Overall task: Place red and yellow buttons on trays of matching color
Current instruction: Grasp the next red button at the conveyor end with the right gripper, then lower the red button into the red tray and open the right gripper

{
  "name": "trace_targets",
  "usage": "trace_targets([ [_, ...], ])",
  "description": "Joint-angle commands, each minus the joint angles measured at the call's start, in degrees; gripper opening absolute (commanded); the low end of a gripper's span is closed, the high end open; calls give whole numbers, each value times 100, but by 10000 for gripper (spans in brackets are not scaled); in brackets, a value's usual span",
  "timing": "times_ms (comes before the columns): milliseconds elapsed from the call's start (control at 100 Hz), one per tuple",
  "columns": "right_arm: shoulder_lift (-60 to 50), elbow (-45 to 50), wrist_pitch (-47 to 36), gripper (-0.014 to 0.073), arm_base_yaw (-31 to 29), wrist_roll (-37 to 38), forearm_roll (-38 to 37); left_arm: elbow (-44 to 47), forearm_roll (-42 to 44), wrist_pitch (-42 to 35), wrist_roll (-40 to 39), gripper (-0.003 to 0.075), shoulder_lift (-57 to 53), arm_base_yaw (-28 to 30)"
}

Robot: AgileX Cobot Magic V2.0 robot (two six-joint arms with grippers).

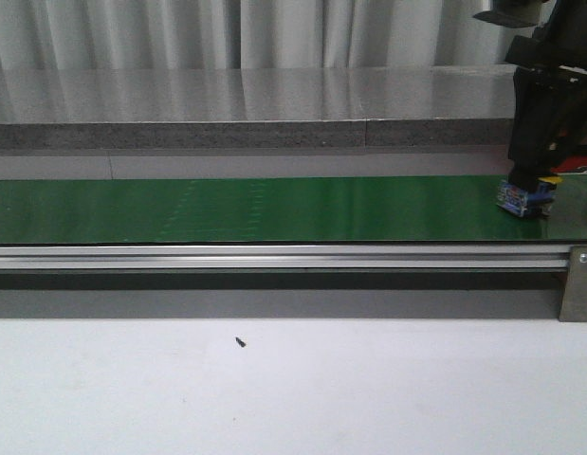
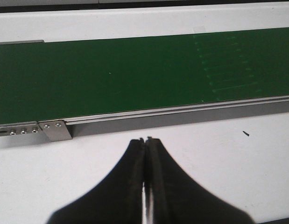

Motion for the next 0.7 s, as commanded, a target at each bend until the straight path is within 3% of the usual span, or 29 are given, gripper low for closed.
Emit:
trace_targets([
  [0,-331,-378,299,129,-24,4,131,-151,-191,-348,-3,-20,-11,-43],
  [220,-331,-1464,167,129,-308,70,102,-151,-191,-348,-3,-20,-11,-43],
  [340,-311,-1800,-69,129,-620,486,-39,-151,-191,-348,-3,-20,-11,-43],
  [490,-187,-1933,-336,129,-1106,1107,-251,-151,-191,-348,-3,-20,-11,-43],
  [690,115,-1933,-737,129,-1657,1368,-259,-151,-191,-348,-3,-20,-11,-43],
])
